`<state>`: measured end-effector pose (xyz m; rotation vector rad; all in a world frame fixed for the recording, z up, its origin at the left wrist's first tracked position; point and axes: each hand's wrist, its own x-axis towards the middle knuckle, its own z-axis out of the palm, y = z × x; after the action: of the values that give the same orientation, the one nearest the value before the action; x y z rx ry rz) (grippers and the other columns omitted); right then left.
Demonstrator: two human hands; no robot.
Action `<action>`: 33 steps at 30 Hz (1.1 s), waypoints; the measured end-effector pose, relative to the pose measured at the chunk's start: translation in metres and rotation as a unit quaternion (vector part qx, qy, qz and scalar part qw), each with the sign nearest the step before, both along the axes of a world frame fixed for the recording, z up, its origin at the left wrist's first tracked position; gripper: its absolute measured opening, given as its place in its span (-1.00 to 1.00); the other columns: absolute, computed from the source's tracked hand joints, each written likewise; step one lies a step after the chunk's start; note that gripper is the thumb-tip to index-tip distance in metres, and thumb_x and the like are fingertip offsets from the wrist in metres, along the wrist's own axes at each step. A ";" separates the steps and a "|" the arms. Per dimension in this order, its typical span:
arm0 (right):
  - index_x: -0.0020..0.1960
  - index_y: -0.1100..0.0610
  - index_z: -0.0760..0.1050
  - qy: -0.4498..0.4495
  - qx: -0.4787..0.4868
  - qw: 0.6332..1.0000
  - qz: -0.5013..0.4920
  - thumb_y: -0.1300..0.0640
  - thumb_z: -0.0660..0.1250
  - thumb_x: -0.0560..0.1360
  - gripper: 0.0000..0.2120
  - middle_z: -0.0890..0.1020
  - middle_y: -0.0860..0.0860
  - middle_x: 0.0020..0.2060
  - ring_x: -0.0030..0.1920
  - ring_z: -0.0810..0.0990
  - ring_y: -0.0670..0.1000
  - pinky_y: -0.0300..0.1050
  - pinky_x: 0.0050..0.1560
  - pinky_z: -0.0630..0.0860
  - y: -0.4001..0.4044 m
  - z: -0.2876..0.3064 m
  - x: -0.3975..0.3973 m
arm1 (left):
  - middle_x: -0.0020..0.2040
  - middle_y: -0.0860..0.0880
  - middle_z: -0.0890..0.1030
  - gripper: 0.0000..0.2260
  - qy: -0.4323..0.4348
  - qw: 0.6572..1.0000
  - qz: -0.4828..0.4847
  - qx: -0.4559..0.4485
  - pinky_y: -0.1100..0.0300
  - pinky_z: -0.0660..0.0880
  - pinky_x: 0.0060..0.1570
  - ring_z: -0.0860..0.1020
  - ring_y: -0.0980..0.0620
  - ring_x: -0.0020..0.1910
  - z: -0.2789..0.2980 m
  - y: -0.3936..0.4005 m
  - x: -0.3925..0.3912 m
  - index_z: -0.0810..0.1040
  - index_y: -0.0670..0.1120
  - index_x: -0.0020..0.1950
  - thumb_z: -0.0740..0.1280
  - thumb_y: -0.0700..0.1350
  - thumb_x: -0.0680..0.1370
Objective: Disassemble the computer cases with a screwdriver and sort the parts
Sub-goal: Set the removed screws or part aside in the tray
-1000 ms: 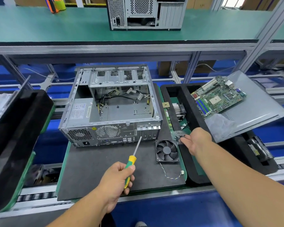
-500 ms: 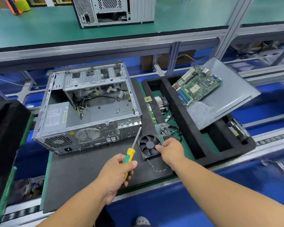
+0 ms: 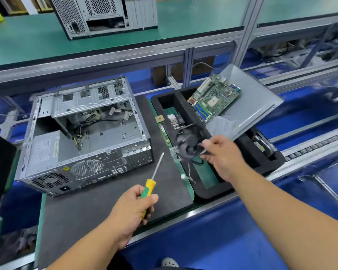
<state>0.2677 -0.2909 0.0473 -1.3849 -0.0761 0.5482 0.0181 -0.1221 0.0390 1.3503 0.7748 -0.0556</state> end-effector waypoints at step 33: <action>0.01 -0.07 0.45 -0.344 -0.476 0.809 0.015 0.15 0.30 0.56 -0.88 0.53 0.00 -0.01 -0.13 0.53 0.08 -0.02 -0.14 0.45 0.005 -0.039 -0.011 | -0.31 -0.15 0.54 -0.79 -0.088 0.989 0.114 -0.014 0.19 0.39 -0.43 0.45 0.01 -0.39 0.024 0.047 -0.033 0.48 0.01 -0.19 0.38 -0.08 0.64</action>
<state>0.2564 -0.2860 0.0079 -2.5352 -0.4597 0.0322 -0.0148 -0.0748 0.0625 1.2144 0.7701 0.2299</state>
